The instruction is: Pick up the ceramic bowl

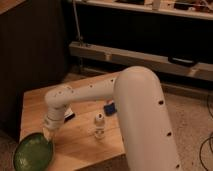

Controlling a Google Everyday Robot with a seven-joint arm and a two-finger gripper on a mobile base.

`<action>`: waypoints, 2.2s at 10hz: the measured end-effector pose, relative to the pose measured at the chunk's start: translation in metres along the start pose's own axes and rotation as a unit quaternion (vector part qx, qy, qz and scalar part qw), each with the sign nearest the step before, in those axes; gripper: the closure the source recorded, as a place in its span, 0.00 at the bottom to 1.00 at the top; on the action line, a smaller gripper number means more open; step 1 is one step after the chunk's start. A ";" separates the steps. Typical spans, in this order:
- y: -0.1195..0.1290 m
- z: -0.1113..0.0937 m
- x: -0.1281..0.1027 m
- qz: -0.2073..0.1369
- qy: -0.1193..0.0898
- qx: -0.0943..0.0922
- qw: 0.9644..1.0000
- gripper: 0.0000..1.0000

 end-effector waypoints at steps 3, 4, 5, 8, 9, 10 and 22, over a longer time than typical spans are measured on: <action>-0.007 0.024 -0.016 0.004 0.010 0.066 0.998 0.20; -0.006 0.031 -0.020 0.004 0.013 0.094 0.996 0.20; -0.008 0.033 -0.022 0.008 0.014 0.126 0.992 0.20; -0.005 0.023 -0.020 0.014 0.002 0.153 0.988 0.24; -0.005 0.020 -0.019 0.014 -0.005 0.145 0.989 0.33; -0.002 0.018 -0.019 0.009 -0.006 0.134 0.991 0.43; 0.001 0.039 -0.005 -0.028 -0.002 0.007 1.000 1.00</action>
